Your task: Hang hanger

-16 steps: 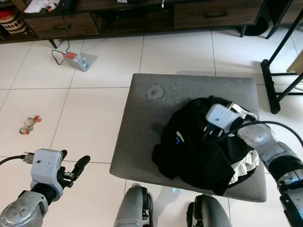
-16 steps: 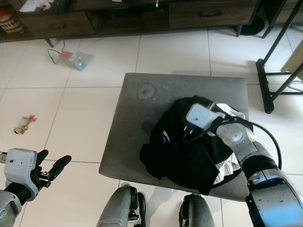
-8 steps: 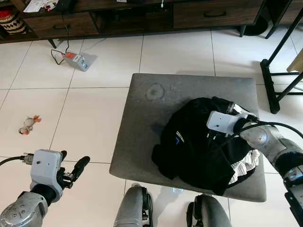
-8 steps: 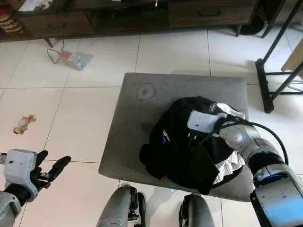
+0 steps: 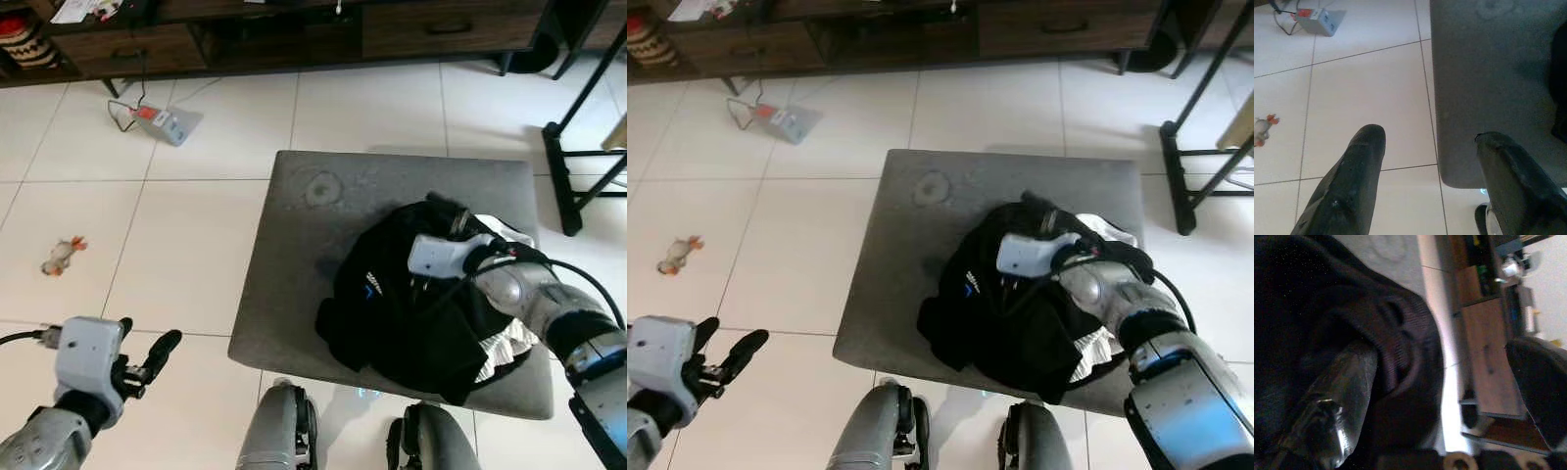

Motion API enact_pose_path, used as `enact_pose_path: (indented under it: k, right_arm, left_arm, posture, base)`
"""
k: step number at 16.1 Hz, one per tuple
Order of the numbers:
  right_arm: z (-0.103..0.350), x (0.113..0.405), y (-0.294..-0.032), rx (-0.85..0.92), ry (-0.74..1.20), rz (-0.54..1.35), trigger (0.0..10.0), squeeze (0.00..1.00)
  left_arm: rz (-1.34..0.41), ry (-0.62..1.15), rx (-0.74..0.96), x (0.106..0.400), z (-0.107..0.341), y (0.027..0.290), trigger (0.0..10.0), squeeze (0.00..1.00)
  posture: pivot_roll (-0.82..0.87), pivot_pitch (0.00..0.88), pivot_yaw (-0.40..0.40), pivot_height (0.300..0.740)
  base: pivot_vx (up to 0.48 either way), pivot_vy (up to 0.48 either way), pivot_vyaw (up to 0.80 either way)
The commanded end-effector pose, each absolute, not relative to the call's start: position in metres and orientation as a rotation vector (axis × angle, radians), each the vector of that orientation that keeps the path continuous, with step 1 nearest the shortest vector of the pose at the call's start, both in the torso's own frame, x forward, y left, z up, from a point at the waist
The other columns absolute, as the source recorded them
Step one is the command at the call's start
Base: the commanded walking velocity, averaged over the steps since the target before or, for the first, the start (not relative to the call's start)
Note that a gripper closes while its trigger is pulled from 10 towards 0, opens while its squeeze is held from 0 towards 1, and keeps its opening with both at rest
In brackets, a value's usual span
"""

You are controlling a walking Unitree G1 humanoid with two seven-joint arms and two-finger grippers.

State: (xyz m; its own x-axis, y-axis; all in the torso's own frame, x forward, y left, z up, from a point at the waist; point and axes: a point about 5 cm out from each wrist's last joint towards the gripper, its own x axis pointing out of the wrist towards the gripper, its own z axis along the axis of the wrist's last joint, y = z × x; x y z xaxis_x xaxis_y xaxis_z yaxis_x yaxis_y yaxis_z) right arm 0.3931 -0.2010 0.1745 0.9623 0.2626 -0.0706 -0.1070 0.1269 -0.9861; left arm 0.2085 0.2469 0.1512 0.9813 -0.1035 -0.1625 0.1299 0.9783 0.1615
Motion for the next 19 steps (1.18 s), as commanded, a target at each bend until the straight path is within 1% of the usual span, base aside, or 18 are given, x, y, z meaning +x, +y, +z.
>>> enact_pose_path:
  k: [1, 2, 4, 7, 11, 12, 13, 14, 19]
  right_arm:
    - [0.169, 0.393, -0.199, -1.452, -0.126, 0.262, 10.0, 0.0]
    - [0.173, 0.395, -0.201, -1.476, -0.134, 0.222, 10.0, 0.0]
    - [0.175, 0.396, -0.206, -1.505, -0.105, 0.199, 10.0, 0.0]
    - [0.157, 0.392, -0.212, -1.567, 0.016, 0.25, 10.0, 0.0]
    - [0.153, 0.391, -0.211, -1.575, 0.028, 0.234, 10.0, 0.0]
    - [0.155, 0.392, -0.209, -1.575, 0.017, 0.222, 8.9, 0.0]
    - [0.157, 0.393, -0.208, -1.57, 0.006, 0.21, 3.4, 0.0]
    - [0.159, 0.395, -0.205, -1.562, -0.007, 0.197, 0.0, 0.0]
    - [0.164, 0.398, -0.197, -1.563, -0.036, 0.167, 0.0, 0.0]
  left_arm:
    - [-0.083, 0.188, 0.173, 0.2, 0.15, 0.255, 10.0, 0.0]
    - [-0.081, 0.19, 0.175, 0.199, 0.15, 0.256, 10.0, 0.0]
    - [-0.084, 0.196, 0.178, 0.199, 0.15, 0.256, 10.0, 0.0]
    - [-0.087, 0.2, 0.179, 0.197, 0.151, 0.256, 10.0, 0.0]
    - [-0.084, 0.205, 0.182, 0.196, 0.152, 0.257, 10.0, 0.0]
    - [-0.083, 0.205, 0.183, 0.196, 0.152, 0.256, 10.0, 0.0]
    - [-0.083, 0.204, 0.183, 0.196, 0.152, 0.256, 10.0, 0.0]
    - [-0.08, 0.205, 0.181, 0.195, 0.153, 0.256, 10.0, 0.0]
    - [-0.07, 0.217, 0.184, 0.189, 0.152, 0.257, 10.0, 0.0]
  posture:
    - [0.26, 0.5, 0.191, 0.653]
    - [0.26, 0.505, 0.192, 0.653]
    - [0.26, 0.511, 0.197, 0.653]
    - [0.26, 0.516, 0.2, 0.653]
    - [0.27, 0.521, 0.203, 0.653]
    - [0.27, 0.521, 0.203, 0.653]
    - [0.27, 0.521, 0.203, 0.653]
    - [0.28, 0.526, 0.201, 0.653]
    - [0.29, 0.539, 0.204, 0.653]
  base:
    - [0.0, 0.0, 0.0]
    - [0.0, 0.0, 0.0]
    - [0.0, 0.0, 0.0]
    - [0.0, 0.0, 0.0]
    - [0.0, 0.0, 0.0]
    - [0.0, 0.0, 0.0]
    - [0.0, 0.0, 0.0]
    - [0.0, 0.0, 0.0]
    - [0.0, 0.0, 0.0]
